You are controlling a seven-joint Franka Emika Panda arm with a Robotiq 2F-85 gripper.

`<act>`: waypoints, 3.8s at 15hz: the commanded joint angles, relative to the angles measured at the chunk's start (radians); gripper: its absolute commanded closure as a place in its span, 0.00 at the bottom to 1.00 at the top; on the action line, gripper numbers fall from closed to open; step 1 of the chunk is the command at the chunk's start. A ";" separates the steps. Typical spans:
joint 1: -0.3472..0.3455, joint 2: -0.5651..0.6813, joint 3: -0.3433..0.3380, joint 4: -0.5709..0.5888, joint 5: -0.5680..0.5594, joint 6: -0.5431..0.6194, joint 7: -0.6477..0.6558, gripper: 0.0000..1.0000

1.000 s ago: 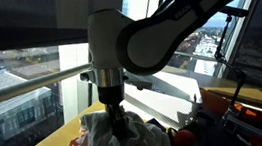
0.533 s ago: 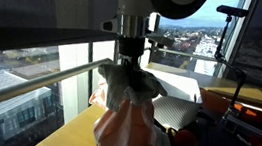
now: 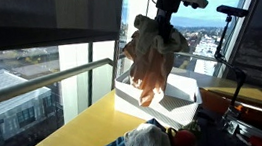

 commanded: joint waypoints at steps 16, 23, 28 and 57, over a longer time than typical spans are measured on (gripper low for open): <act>-0.074 0.031 -0.176 -0.244 -0.095 0.243 0.010 0.98; -0.096 0.133 -0.171 -0.237 -0.116 0.289 0.044 0.52; -0.068 -0.011 -0.157 -0.285 -0.256 0.253 0.165 0.16; 0.157 0.929 0.157 0.328 -0.038 0.275 0.036 0.40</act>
